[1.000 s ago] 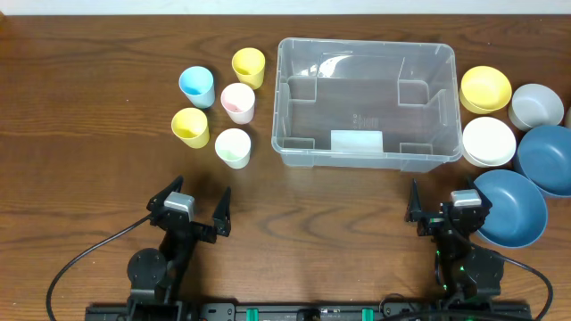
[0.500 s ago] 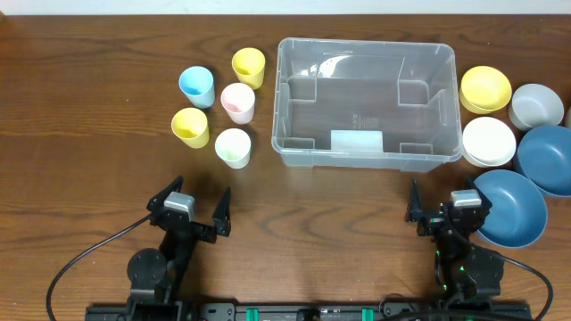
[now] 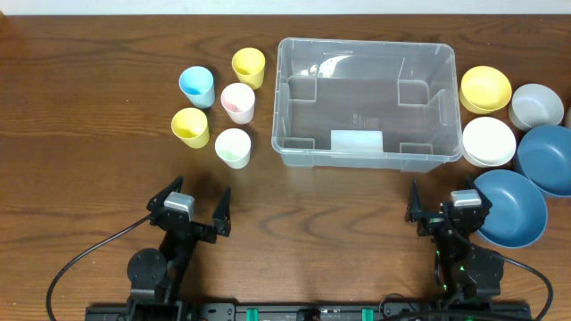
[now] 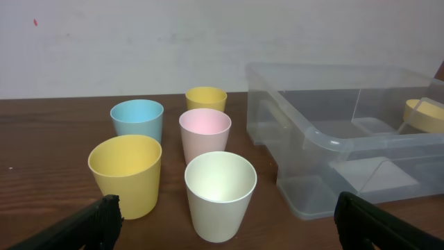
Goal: Pack container
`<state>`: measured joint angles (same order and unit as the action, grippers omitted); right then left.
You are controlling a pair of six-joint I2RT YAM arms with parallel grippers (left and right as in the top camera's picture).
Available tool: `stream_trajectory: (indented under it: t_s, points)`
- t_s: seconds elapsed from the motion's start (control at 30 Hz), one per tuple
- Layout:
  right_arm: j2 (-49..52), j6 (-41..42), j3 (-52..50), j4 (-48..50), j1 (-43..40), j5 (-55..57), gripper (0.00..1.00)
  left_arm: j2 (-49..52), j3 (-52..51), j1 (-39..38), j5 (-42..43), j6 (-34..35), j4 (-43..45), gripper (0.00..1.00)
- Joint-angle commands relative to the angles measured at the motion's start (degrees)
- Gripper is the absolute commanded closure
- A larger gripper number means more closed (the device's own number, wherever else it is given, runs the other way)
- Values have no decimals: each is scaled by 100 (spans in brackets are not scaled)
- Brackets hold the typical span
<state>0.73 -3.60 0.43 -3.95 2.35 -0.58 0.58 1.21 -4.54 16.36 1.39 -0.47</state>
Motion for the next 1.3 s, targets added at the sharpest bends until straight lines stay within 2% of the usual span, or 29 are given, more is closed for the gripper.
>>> stream_trajectory:
  t_s: [0.0,0.5,0.67,0.77,0.87,1.0,1.13,1.27]
  points:
    - [-42,-57,-11,-26,50,-7,1,-35,-98,35,98,-94,-212,2]
    - [-42,-11,-11,-15,50,-42,1,-35,-98,35,98,-94,-212,2]
    - [-42,1043,-11,-7,50,-284,1,-35,-98,35,98,-94,-212,2]
    - [-42,1399,-13,-4,50,-286,1,-35,-98,35,98,-94,-212,2]
    - [-42,1539,-11,-2,50,-262,1,-35,-98,35,98,-94,-212,2]
    - [-42,1580,52,669,50,-699,1,-35,-98,35,98,-94,-212,2]
    - [-35,1394,702,876,50,-848,1,-35,-98,35,98,-94,-212,2]
    - [238,1019,2090,-146,44,35,1,-35,-98,35,98,-92,-212,2]
